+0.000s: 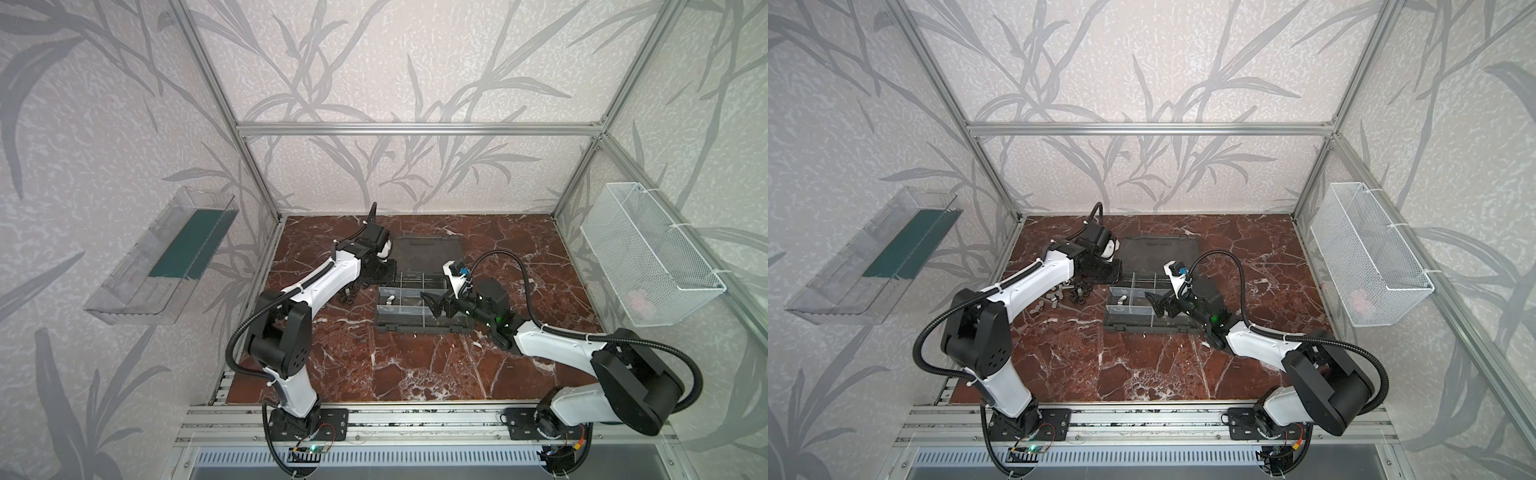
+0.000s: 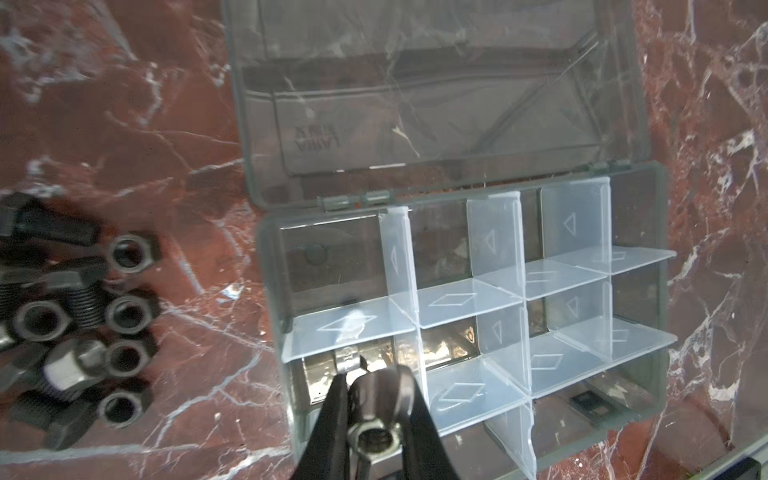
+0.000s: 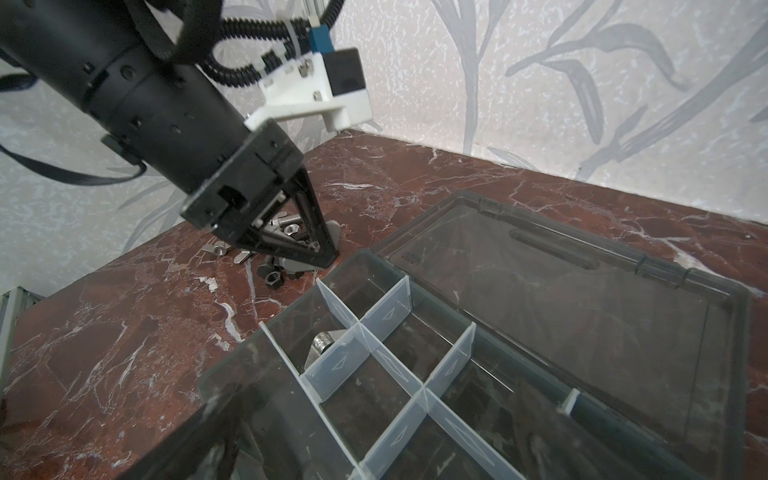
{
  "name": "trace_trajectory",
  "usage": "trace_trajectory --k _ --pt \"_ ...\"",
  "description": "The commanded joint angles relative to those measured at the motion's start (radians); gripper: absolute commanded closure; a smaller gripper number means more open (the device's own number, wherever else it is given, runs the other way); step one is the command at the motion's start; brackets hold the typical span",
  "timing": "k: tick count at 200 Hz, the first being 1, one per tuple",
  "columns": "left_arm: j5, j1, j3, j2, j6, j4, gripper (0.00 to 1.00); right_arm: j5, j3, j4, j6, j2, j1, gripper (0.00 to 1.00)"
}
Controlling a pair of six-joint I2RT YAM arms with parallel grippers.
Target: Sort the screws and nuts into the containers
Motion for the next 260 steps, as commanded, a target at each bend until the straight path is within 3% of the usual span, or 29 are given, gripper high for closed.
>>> trace_trajectory --k 1,67,140,260 --pt "0.011 0.001 -0.023 0.035 -0.003 0.020 0.85 0.009 -0.005 0.017 -0.009 -0.012 -0.006 0.01" --pt "0.010 -0.036 -0.022 0.086 0.006 0.021 0.85 0.004 0.002 0.023 -0.007 0.013 -0.006 0.01" --pt "-0.068 -0.109 0.017 0.147 0.023 -0.072 0.85 0.012 0.002 0.016 -0.016 0.009 -0.005 0.01" --pt "-0.065 -0.110 0.032 0.161 0.027 -0.093 0.78 0.010 0.003 0.018 -0.011 0.012 -0.005 0.01"
